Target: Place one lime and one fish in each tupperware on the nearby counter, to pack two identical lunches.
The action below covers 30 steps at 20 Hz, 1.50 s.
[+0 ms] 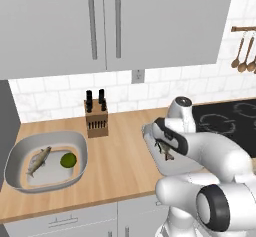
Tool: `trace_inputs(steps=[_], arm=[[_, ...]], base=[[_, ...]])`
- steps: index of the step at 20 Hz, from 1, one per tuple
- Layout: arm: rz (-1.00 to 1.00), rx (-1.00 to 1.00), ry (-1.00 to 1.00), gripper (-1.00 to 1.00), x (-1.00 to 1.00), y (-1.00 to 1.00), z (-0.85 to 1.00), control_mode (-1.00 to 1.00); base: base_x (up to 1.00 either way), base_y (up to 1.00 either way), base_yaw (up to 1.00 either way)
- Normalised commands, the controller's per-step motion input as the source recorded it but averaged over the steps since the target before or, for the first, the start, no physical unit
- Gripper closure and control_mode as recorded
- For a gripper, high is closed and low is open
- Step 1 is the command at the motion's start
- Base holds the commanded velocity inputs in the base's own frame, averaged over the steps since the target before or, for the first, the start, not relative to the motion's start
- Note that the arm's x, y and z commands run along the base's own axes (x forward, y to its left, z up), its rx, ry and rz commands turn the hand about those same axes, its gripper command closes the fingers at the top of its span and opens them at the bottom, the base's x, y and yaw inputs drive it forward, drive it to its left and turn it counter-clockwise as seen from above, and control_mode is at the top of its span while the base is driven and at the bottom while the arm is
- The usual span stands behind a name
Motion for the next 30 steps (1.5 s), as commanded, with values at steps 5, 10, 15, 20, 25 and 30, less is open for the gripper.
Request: trace_inputs(steps=[5, 10, 15, 20, 25, 30], arm=[[0.0, -0.02, -0.06, -1.0, -0.72, 0.1, 0.75, -1.0], [-0.01, -0.01, -0.26, -1.0, -0.7, 0.1, 0.97, -1.0], [-0.02, 0.0, -0.31, -1.0, -0.74, 0.03, 0.8, -1.0], [-0.05, 0.0, -0.04, -1.0, -0.4, -0.05, 0.68, -1.0], [-0.04, 0.01, -0.06, -1.0, -0.69, -0.02, 0.02, -1.0], [0.0, 0.0, -0.02, -1.0, -0.41, 0.0, -0.14, -1.0]], base=[[0.0, 0.0, 0.0], [0.0, 0.0, 0.0], [0.0, 0.0, 0.0], [0.0, 0.0, 0.0], [0.0, 0.0, 0.0], [0.0, 0.0, 0.0]])
